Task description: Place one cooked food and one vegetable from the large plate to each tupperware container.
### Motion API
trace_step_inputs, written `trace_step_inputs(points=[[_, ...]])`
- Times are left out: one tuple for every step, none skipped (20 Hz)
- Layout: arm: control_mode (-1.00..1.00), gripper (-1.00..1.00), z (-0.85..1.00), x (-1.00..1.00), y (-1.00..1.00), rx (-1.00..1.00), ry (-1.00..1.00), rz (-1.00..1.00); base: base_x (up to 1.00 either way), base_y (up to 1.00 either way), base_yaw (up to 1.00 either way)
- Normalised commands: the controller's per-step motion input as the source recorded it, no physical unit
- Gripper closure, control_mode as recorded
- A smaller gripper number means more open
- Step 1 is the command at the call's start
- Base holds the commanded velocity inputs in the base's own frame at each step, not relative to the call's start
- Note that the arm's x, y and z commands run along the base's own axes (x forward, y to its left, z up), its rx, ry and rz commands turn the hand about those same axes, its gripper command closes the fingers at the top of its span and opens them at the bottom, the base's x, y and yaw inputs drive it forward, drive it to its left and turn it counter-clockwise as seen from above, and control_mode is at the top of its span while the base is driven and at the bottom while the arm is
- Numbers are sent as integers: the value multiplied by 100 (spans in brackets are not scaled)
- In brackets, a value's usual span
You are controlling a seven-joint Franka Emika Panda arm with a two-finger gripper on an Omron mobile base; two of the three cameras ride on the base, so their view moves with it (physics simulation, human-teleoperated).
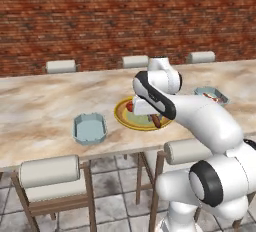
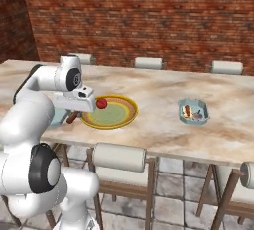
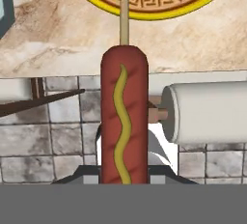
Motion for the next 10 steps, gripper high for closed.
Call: trace_step_inputs(points=[[100,100,0,0,0,0,0,0,4,64,-9],[100,100,0,0,0,0,0,0,0,65,-10],[100,100,0,0,0,0,0,0,0,65,-10],[100,100,0,0,0,0,0,0,0,63,-9],[100,100,0,0,0,0,0,0,3,59,-8],[100,100,0,0,0,0,0,0,3,61,-5],[100,100,0,0,0,0,0,0,0,59,-4],[100,100,0,0,0,0,0,0,0,61,-3],[100,100,0,0,0,0,0,0,0,65,-3],[100,100,0,0,0,0,0,0,3,66,-3]])
